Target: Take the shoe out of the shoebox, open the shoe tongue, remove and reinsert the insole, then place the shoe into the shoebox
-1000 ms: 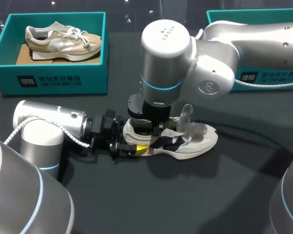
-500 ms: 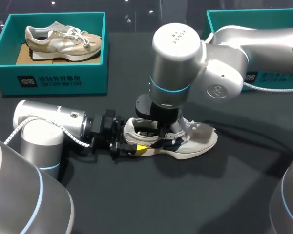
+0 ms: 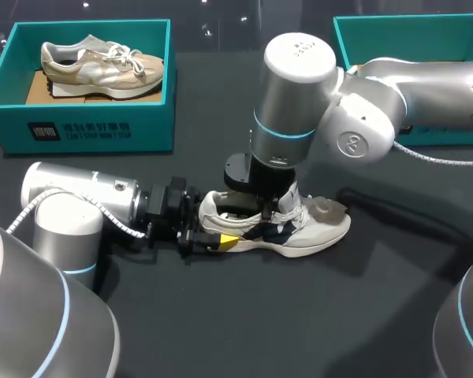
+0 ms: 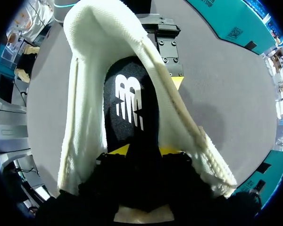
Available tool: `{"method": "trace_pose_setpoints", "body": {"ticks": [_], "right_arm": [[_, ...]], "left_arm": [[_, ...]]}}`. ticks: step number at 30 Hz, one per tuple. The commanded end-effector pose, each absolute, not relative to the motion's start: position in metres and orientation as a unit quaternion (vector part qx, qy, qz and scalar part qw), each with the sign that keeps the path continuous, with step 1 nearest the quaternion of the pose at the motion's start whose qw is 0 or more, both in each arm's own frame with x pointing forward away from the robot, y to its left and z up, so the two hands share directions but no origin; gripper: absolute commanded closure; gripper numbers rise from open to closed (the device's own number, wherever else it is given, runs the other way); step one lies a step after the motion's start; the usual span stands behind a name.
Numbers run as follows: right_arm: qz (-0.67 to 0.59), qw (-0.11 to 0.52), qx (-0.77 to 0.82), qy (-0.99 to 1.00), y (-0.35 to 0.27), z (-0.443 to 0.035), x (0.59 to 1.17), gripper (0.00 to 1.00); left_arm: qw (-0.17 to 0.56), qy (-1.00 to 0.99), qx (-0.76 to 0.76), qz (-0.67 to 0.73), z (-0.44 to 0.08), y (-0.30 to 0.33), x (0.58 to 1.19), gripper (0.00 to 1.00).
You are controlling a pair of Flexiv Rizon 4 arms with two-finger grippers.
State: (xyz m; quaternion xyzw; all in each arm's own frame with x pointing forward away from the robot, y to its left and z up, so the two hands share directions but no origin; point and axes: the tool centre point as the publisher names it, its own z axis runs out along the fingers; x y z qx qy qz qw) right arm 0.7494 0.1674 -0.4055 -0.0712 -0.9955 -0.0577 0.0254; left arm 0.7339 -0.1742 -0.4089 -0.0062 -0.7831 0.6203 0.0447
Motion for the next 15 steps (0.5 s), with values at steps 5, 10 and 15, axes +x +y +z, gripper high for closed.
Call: {"method": "trace_pose_setpoints", "body": {"ticks": [5,10,15], "right_arm": [[-0.059,0.044,-0.073,-0.995,0.174,-0.426,0.732,1.00],[-0.070,0.038,-0.084,-0.993,0.169,-0.417,0.724,1.00],[-0.092,0.021,-0.087,-0.992,0.166,-0.404,0.722,1.00]], "left_arm": [[0.044,-0.783,-0.007,0.620,-0.409,-0.173,0.733,1.00],[0.044,-0.783,-0.007,0.620,-0.409,-0.173,0.733,1.00],[0.044,-0.783,-0.007,0.620,-0.409,-0.173,0.733,1.00]]}}
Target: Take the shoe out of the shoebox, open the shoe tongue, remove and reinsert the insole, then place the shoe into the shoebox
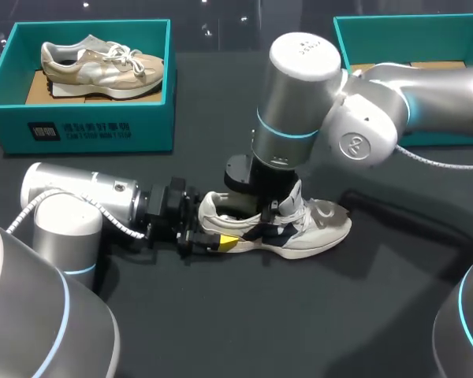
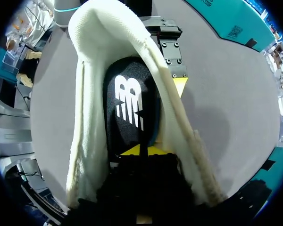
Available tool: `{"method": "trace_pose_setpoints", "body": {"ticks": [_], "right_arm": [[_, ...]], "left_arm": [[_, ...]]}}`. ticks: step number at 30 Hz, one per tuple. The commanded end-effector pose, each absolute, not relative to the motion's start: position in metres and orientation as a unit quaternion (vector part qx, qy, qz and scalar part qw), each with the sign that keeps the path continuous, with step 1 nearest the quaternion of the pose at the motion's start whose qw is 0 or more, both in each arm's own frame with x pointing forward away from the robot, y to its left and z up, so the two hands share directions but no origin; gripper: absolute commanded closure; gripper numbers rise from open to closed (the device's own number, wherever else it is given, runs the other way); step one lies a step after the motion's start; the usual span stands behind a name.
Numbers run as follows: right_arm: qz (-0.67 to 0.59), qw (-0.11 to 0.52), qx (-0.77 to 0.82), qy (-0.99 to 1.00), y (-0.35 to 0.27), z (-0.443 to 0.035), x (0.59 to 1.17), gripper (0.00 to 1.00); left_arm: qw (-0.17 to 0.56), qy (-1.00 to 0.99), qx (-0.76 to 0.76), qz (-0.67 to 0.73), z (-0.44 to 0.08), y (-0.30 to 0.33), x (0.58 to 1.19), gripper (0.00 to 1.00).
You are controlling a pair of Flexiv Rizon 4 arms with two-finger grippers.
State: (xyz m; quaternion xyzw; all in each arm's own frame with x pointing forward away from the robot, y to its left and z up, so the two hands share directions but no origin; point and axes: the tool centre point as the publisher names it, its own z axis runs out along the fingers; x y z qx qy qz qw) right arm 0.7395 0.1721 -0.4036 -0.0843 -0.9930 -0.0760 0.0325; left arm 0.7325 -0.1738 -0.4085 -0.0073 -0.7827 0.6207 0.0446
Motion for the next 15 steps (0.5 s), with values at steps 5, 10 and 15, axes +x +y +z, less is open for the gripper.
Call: {"method": "trace_pose_setpoints", "body": {"ticks": [5,10,15], "right_arm": [[-0.129,0.003,-0.089,-0.988,0.160,-0.397,0.722,1.00],[-0.156,-0.011,-0.091,-0.983,0.153,-0.388,0.723,1.00],[-0.185,-0.026,-0.094,-0.978,0.145,-0.377,0.726,1.00]], "left_arm": [[0.044,-0.783,-0.007,0.620,-0.409,-0.173,0.733,1.00],[0.044,-0.783,-0.007,0.620,-0.409,-0.173,0.733,1.00],[0.044,-0.783,-0.007,0.620,-0.409,-0.173,0.733,1.00]]}}
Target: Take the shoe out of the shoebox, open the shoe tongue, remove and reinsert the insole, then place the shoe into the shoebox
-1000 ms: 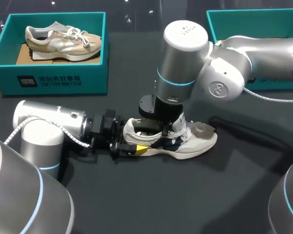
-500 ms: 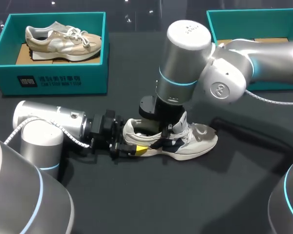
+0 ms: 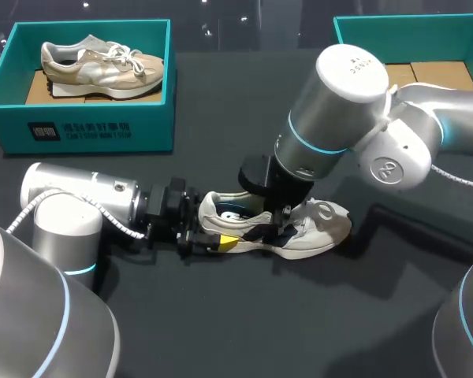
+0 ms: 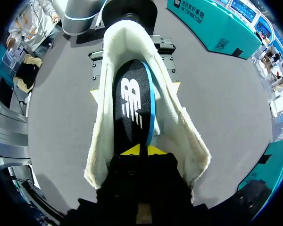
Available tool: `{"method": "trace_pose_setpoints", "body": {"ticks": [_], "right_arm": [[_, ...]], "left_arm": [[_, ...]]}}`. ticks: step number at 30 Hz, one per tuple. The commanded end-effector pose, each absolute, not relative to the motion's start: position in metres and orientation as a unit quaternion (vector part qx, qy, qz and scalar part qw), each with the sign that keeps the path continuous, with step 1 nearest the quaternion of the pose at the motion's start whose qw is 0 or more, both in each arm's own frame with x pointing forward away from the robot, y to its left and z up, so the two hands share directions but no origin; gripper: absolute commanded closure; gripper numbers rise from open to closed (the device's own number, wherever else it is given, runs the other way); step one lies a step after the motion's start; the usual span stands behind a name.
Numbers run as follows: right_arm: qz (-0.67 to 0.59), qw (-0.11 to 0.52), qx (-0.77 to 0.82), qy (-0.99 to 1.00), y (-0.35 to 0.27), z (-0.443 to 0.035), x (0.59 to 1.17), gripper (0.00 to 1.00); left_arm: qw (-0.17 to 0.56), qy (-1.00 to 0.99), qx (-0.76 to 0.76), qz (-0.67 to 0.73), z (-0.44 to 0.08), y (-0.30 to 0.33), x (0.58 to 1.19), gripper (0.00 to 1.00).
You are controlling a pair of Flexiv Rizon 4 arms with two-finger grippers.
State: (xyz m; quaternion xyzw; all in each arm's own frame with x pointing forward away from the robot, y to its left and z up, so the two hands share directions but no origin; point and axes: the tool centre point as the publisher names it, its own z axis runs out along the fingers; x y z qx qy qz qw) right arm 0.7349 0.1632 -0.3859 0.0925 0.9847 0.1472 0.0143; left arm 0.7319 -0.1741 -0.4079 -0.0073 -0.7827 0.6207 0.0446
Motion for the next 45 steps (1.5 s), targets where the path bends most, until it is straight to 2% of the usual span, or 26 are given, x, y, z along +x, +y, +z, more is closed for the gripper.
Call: {"method": "trace_pose_setpoints", "body": {"ticks": [1,11,19,32,42,44,45], "right_arm": [[0.191,0.031,0.093,0.977,0.143,-0.374,0.727,1.00],[0.251,0.074,0.067,0.963,0.138,-0.354,0.734,1.00],[0.253,0.081,0.022,0.964,0.152,-0.333,0.743,1.00],[0.229,0.052,-0.035,0.971,0.198,-0.316,0.742,1.00],[0.221,0.033,-0.030,0.974,0.209,-0.310,0.735,1.00],[0.219,0.024,-0.024,0.975,0.211,-0.311,0.734,0.80],[0.219,0.020,-0.021,0.975,0.211,-0.311,0.734,0.74]], "left_arm": [[0.044,-0.783,-0.007,0.620,-0.409,-0.173,0.733,1.00],[0.044,-0.783,-0.007,0.620,-0.409,-0.173,0.733,1.00],[0.044,-0.783,-0.007,0.620,-0.409,-0.173,0.733,1.00],[0.044,-0.783,-0.007,0.620,-0.409,-0.173,0.733,1.00],[0.044,-0.783,-0.007,0.620,-0.409,-0.173,0.733,1.00],[0.044,-0.783,-0.007,0.620,-0.409,-0.173,0.733,1.00],[0.044,-0.783,-0.007,0.620,-0.409,-0.173,0.733,1.00]]}}
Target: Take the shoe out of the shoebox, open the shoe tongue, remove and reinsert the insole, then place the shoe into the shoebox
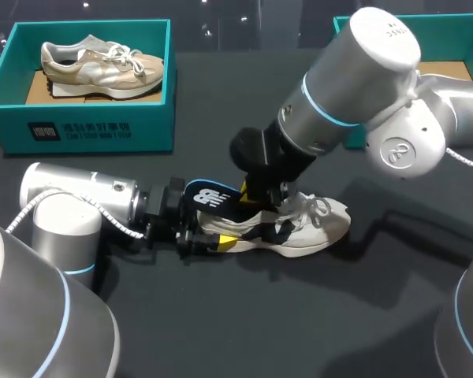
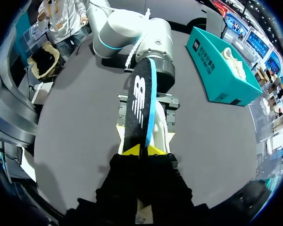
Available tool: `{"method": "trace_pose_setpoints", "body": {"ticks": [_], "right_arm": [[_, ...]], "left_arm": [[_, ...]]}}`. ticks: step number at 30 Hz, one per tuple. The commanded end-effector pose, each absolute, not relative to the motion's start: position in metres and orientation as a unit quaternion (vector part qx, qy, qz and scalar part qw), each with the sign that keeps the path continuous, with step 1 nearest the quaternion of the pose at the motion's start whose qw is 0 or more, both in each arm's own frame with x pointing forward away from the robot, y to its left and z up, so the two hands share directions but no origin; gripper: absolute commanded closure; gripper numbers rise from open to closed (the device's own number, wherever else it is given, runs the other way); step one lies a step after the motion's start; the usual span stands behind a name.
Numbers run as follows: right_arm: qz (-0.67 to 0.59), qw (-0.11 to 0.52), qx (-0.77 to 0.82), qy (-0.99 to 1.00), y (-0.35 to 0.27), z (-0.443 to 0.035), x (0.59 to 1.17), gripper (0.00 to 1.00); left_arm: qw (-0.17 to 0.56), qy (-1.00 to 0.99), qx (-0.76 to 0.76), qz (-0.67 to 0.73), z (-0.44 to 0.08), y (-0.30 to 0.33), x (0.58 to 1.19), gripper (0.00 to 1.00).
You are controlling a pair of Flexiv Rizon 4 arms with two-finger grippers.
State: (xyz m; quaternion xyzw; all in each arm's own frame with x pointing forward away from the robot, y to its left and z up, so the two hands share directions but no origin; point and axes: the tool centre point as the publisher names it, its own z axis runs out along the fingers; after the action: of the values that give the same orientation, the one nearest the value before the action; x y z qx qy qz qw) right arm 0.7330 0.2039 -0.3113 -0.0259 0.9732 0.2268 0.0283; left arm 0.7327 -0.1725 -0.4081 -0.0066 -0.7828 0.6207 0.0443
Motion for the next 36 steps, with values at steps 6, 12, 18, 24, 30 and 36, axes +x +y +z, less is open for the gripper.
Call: {"method": "trace_pose_setpoints", "body": {"ticks": [6,12,18,24,30,36], "right_arm": [[0.223,-0.007,0.003,0.975,0.212,-0.309,0.734,0.64],[0.235,-0.034,0.016,0.971,0.210,-0.305,0.738,0.56],[0.259,-0.081,0.021,0.962,0.209,-0.310,0.749,0.53],[0.272,-0.120,0.009,0.955,0.213,-0.309,0.756,0.42],[0.284,-0.155,0.005,0.946,0.217,-0.312,0.756,0.47],[0.288,-0.182,0.002,0.940,0.220,-0.313,0.753,0.48]], "left_arm": [[0.044,-0.783,-0.007,0.620,-0.409,-0.173,0.733,1.00],[0.044,-0.783,-0.007,0.620,-0.409,-0.173,0.733,1.00],[0.044,-0.783,-0.007,0.620,-0.409,-0.173,0.733,1.00],[0.044,-0.783,-0.007,0.620,-0.409,-0.173,0.733,1.00],[0.044,-0.783,-0.007,0.620,-0.409,-0.173,0.733,1.00],[0.044,-0.783,-0.007,0.620,-0.409,-0.173,0.733,1.00]]}}
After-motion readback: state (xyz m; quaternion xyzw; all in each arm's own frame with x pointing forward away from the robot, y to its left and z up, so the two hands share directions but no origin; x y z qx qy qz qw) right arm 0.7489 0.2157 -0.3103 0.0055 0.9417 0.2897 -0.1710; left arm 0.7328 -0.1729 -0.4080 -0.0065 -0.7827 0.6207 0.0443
